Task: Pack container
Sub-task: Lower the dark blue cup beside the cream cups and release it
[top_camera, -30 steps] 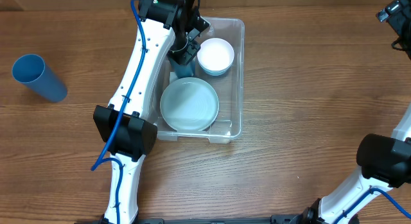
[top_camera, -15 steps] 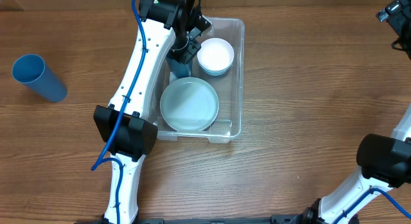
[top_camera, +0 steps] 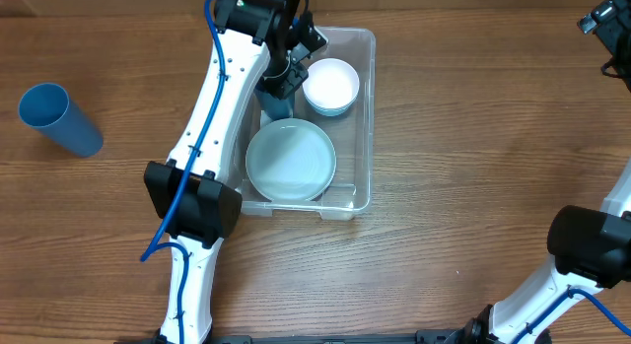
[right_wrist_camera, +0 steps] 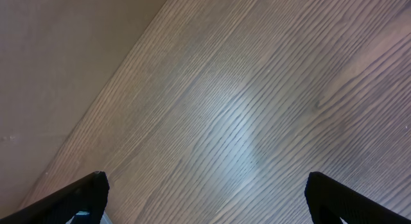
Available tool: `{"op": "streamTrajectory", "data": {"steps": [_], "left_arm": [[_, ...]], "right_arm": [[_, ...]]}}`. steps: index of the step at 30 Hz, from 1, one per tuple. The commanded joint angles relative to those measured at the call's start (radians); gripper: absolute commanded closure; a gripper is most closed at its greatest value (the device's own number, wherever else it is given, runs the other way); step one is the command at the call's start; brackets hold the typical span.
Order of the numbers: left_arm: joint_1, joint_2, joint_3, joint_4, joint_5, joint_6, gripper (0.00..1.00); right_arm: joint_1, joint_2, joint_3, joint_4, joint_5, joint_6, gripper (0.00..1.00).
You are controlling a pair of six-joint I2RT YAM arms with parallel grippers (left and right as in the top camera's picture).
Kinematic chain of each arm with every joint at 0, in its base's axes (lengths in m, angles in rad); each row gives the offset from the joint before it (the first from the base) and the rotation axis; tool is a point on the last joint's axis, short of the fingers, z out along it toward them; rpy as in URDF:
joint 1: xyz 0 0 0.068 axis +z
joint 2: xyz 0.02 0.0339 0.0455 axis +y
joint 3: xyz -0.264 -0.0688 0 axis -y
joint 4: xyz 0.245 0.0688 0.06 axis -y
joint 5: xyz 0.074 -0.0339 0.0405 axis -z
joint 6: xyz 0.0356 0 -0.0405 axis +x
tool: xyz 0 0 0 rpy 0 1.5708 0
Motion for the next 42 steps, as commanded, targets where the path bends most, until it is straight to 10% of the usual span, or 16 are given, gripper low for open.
{"op": "streamTrajectory", "data": {"steps": [1,30,35,42], "left_arm": [[0.000,0.010,-0.111,0.046,0.004,0.040,0.86],[-0.001,-0.030,-0.141,0.079,-0.120,-0.043,0.96],[-0.001,-0.030,-0.141,0.088,-0.119,-0.045,0.47],[-0.001,-0.057,-0.141,0.111,-0.123,-0.071,0.44]], "right_arm": [[0.000,-0.002,0.006,0.005,0.013,0.008,0.00],[0.000,-0.002,0.006,0.005,0.013,0.008,0.00],[0.000,-0.002,0.006,0.005,0.013,0.008,0.00],[0.000,-0.002,0.006,0.005,0.013,0.008,0.00]]}}
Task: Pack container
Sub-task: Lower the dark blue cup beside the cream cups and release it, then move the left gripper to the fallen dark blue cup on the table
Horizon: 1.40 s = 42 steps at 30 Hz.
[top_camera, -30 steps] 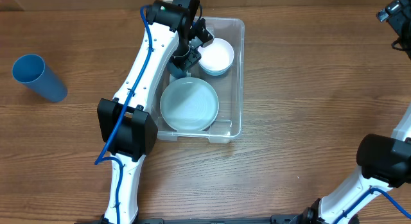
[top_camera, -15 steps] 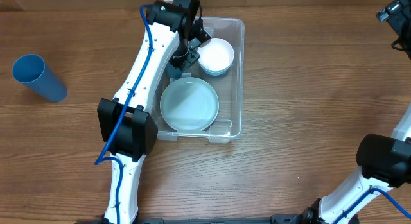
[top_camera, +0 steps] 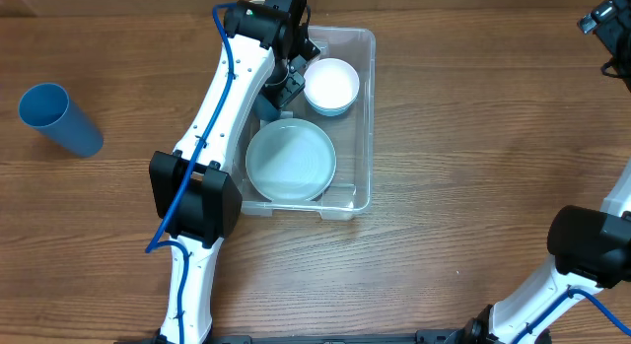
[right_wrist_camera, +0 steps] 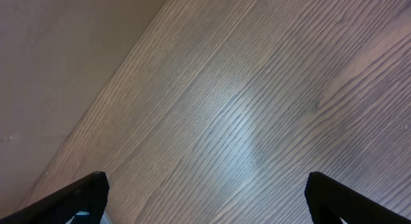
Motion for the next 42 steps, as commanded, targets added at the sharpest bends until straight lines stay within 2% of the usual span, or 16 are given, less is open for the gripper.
{"op": "streamTrajectory", "data": {"steps": [1,12,14,18,23,26,32,42], "left_arm": [[-0.001,-0.067,-0.002,0.007,-0.009,-0.029,0.44],[0.001,-0.334,-0.002,-0.005,-0.005,-0.116,0.34],[0.016,-0.388,-0.002,-0.011,-0.010,-0.156,0.28],[0.089,-0.441,-0.002,-0.023,-0.051,-0.256,0.27],[0.275,-0.443,-0.017,-0.058,-0.060,-0.420,0.27],[0.410,-0.443,-0.048,-0.048,-0.013,-0.493,0.24],[0.621,-0.403,-0.151,0.045,0.135,-0.500,0.24],[0.722,-0.231,-0.201,0.112,0.164,-0.499,0.20]], "right_arm": [[0.000,-0.002,0.006,0.005,0.013,0.008,0.00],[0.000,-0.002,0.006,0.005,0.013,0.008,0.00],[0.000,-0.002,0.006,0.005,0.013,0.008,0.00],[0.000,-0.002,0.006,0.005,0.013,0.008,0.00],[0.000,-0.002,0.006,0.005,0.013,0.008,0.00],[0.000,-0.002,0.006,0.005,0.013,0.008,0.00],[0.000,-0.002,0.006,0.005,0.013,0.008,0.00],[0.000,-0.002,0.006,0.005,0.013,0.008,0.00]]}}
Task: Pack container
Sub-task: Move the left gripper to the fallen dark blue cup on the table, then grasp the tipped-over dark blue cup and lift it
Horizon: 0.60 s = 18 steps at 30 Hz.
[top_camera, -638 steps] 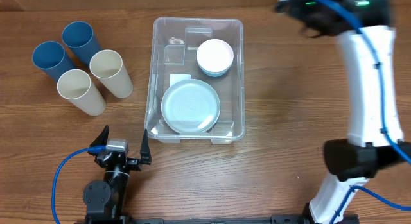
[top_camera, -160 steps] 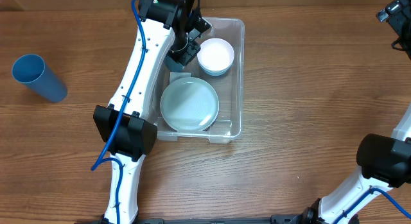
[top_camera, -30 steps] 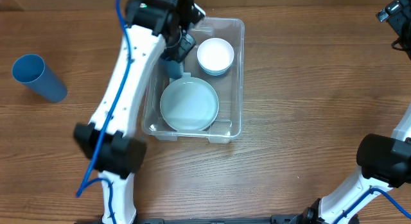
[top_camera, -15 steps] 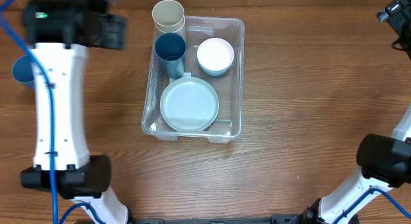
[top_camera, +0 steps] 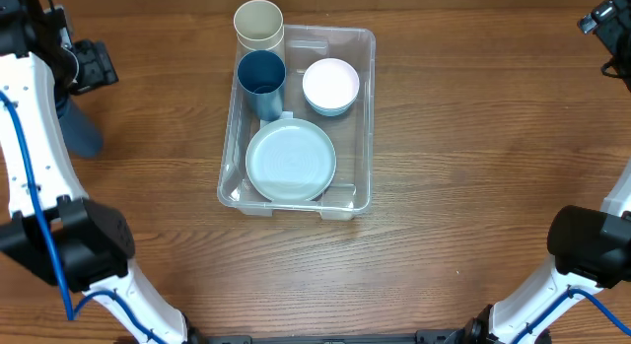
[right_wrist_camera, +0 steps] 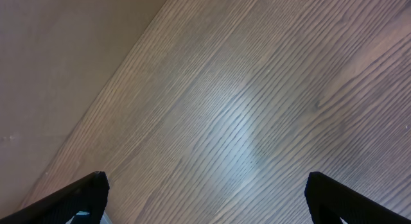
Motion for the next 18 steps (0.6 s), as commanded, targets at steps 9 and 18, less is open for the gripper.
{"op": "streamTrajectory", "data": {"steps": [9,18], "left_arm": [[0.078,0.105,-0.007,0.028,0.071,-0.010,0.22],[0.077,0.105,-0.006,0.035,0.219,0.017,0.25]], "right_arm": [[0.000,-0.002,0.006,0.005,0.013,0.008,0.00],[0.000,-0.002,0.006,0.005,0.013,0.008,0.00]]}}
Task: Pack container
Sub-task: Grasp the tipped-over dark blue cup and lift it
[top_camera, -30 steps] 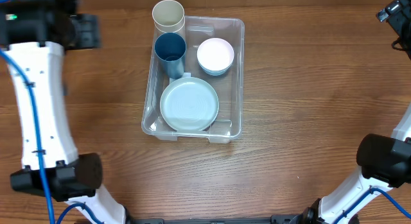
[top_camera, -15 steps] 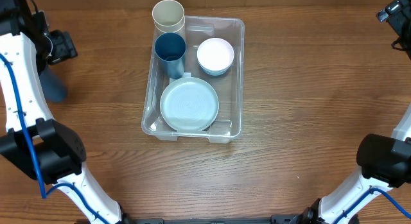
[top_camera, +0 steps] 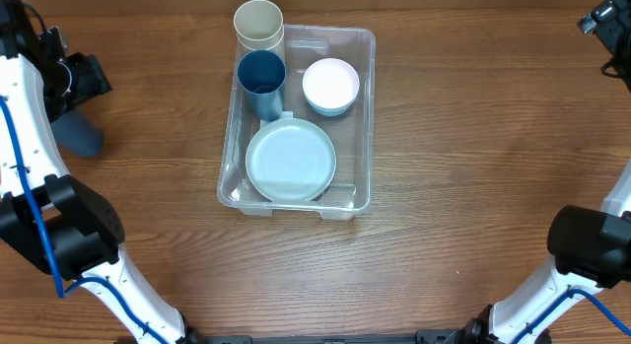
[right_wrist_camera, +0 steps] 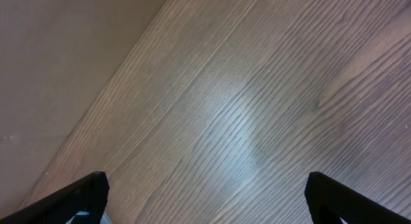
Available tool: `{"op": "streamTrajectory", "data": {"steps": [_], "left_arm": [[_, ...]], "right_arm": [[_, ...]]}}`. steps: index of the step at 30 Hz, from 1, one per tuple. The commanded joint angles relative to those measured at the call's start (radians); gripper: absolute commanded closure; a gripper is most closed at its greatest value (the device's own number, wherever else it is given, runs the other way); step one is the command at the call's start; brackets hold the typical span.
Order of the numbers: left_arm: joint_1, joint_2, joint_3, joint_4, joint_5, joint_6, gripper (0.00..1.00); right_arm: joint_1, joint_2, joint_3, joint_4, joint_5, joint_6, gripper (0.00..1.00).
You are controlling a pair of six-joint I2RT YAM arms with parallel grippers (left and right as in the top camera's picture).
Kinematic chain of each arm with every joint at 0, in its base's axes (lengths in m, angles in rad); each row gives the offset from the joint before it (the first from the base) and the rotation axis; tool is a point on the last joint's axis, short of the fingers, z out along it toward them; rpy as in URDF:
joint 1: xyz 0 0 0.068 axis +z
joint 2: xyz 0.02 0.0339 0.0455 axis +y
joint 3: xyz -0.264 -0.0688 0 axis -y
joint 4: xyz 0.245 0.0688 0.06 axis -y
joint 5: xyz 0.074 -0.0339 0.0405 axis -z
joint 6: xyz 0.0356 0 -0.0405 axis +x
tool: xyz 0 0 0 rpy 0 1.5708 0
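Note:
A clear plastic container (top_camera: 363, 117) sits mid-table holding a dark blue cup (top_camera: 261, 73), a white bowl (top_camera: 330, 86) and a pale plate (top_camera: 291, 160). A beige cup (top_camera: 258, 24) stands at its back left corner; inside or just outside, I cannot tell. At the far left a light blue cup (top_camera: 81, 137) lies on the table, its upper end hidden under my left gripper (top_camera: 79, 80), whose jaw state is not visible. My right gripper (right_wrist_camera: 205, 177) is open over bare wood, far from the container.
The right arm (top_camera: 603, 21) stays at the table's back right corner. The left arm's white links (top_camera: 25, 127) run along the left edge. A wooden tabletop (top_camera: 473, 137) surrounds the container; the table's edge shows in the right wrist view.
My left gripper has shifted slightly down and left, now lying over more of the light blue cup. The container's contents and the right arm are unchanged.
At first my left gripper was inside the container beside the bowl, at the dark blue cup. Then it sat a little further back there. Later the cup stood free in the container and the gripper was at the far left by the light blue cup, where it remains.

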Motion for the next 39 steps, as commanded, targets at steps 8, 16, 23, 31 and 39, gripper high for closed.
{"op": "streamTrajectory", "data": {"steps": [8,16,23,31,39], "left_arm": [[0.002,0.003,0.070,0.043,0.176,0.090,0.19],[0.002,0.003,0.140,0.050,0.035,0.068,0.14],[0.002,0.004,0.138,0.027,-0.089,0.007,0.15],[0.003,0.052,0.138,-0.007,-0.117,-0.018,0.16],[0.009,0.144,0.138,-0.025,-0.111,-0.018,0.61]], "right_arm": [[0.000,-0.002,0.006,0.005,0.013,0.008,0.00],[0.000,-0.002,0.006,0.005,0.013,0.008,0.00],[0.000,-0.002,0.006,0.005,0.013,0.008,0.00],[0.000,-0.002,0.006,0.005,0.013,0.008,0.00],[0.000,-0.002,0.006,0.005,0.013,0.008,0.00]]}}
